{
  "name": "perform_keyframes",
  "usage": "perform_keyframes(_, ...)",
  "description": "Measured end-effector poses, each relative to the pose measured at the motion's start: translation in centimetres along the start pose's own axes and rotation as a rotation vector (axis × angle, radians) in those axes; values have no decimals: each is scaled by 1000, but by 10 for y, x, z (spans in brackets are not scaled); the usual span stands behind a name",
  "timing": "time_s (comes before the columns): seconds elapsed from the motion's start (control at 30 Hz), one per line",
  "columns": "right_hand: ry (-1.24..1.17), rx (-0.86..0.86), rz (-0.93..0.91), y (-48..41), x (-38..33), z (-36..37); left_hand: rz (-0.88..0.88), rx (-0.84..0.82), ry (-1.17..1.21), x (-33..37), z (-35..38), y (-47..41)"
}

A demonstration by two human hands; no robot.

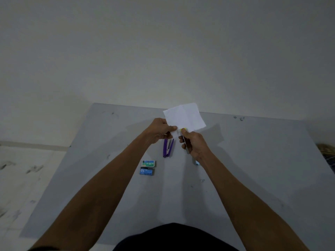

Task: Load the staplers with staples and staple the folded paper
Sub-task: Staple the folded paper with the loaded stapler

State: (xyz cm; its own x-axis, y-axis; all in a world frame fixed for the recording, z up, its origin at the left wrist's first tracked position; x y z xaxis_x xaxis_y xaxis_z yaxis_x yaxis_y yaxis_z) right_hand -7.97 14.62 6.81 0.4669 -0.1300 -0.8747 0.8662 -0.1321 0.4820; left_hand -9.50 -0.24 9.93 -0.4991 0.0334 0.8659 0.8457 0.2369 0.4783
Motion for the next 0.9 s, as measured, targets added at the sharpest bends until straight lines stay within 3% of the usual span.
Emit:
perform_keyframes(0.3, -11, -14, 48, -2, 7, -1, -5, 25, 48, -1, -7, -5)
perform_keyframes(0.5, -149, -151, 190, -4, 17, -2, -19, 69, 76, -6, -14, -11)
perform_keyframes(0.73, -104, 57, 229, -29, 40, -14, -101, 119, 141, -31, -37, -26)
perform_keyframes(0.9, 247, 218, 113, -46, 53, -13, -177, 220, 272, -55, -60, -39)
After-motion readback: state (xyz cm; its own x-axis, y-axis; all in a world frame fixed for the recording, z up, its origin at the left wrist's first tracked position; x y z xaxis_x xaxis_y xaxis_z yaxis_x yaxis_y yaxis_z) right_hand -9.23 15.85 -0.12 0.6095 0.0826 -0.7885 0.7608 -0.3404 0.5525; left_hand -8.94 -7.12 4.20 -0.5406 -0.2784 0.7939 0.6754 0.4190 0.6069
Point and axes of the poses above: each hand's wrist, its own y-axis away from the middle knuckle, its own z-axis out of the palm, x = y × z, the point moved 5 cm from there along -y, towards the middle knuckle, and after that the axes turned 13 degrees about x, right-handed, at the moved point
